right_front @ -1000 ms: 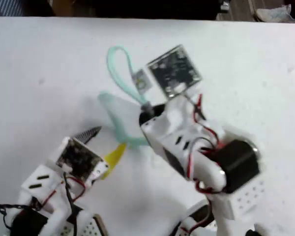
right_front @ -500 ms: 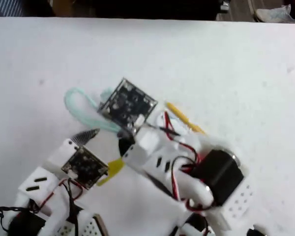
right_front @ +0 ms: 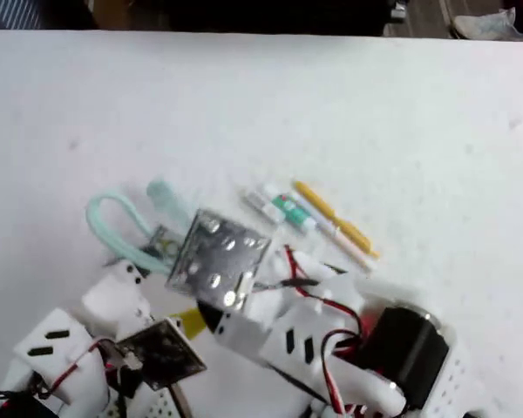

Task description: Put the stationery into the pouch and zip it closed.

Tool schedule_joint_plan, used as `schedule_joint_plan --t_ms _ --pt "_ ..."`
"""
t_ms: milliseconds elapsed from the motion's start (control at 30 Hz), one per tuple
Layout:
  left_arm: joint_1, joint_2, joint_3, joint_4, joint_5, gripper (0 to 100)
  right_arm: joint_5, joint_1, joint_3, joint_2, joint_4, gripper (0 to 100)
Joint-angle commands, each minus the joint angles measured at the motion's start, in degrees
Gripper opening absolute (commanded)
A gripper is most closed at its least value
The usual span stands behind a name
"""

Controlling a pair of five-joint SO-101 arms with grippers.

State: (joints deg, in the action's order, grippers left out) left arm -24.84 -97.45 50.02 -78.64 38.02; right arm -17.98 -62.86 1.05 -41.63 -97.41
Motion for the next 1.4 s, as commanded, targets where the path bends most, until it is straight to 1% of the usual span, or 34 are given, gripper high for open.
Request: schedule_joint_plan --t_ms 0,100,167,400,533,633,800,833,900,967,1033,1067,1167,1233,1367 --pt "-2.2 -0.4 -2.6 0.8 1.5 34 -4.0 -1.7 0.4 1.5 -1.2 1.6" --pt "-2.3 -0.3 -2.6 1.1 1.5 34 -6.1 -1.7 2.2 2.0 -1.2 1.6" --pt "-2.6 -0.3 -2.3 1.1 1.5 34 -6.1 -1.8 3.9 2.1 -1.2 1.6" --pt "-7.3 -0.6 8.2 5.5 1.3 34 -9.5 -1.7 5.3 2.2 -1.1 1.6" --pt "-7.4 -0.6 8.5 5.5 1.3 33 -9.6 -1.5 5.5 2.1 -1.1 1.6" --pt "-7.6 -0.6 9.0 5.5 1.3 25 -9.3 1.3 5.5 2.1 -0.7 1.6" --pt "-7.3 -0.6 10.4 5.6 1.3 2 -9.1 6.8 5.5 2.1 0.9 1.6" --pt "-7.3 -0.6 10.4 5.6 1.3 2 -9.1 7.4 5.5 2.1 1.6 1.6" --pt "-7.3 -0.6 9.9 6.3 1.3 6 -9.0 8.3 5.5 2.1 3.6 1.6" --pt "-7.3 -0.6 10.2 9.8 1.1 6 -6.9 9.0 5.5 2.1 6.5 1.6" --pt "-7.3 -0.6 10.3 13.5 -2.5 6 -3.8 9.1 5.5 2.1 10.0 1.6" --pt "-7.3 -0.6 10.3 15.3 -5.7 6 -2.9 9.1 5.5 2.1 11.7 1.6" --pt "-7.1 -0.6 10.4 19.3 -18.5 2 -2.2 9.3 5.5 2.1 15.6 1.6" --pt "-5.6 -0.6 10.4 20.0 -25.5 3 -1.9 11.5 5.5 2.1 17.1 1.6" --pt "0.0 -0.6 12.3 21.0 -31.8 3 -1.8 18.6 5.2 2.1 17.5 1.6"
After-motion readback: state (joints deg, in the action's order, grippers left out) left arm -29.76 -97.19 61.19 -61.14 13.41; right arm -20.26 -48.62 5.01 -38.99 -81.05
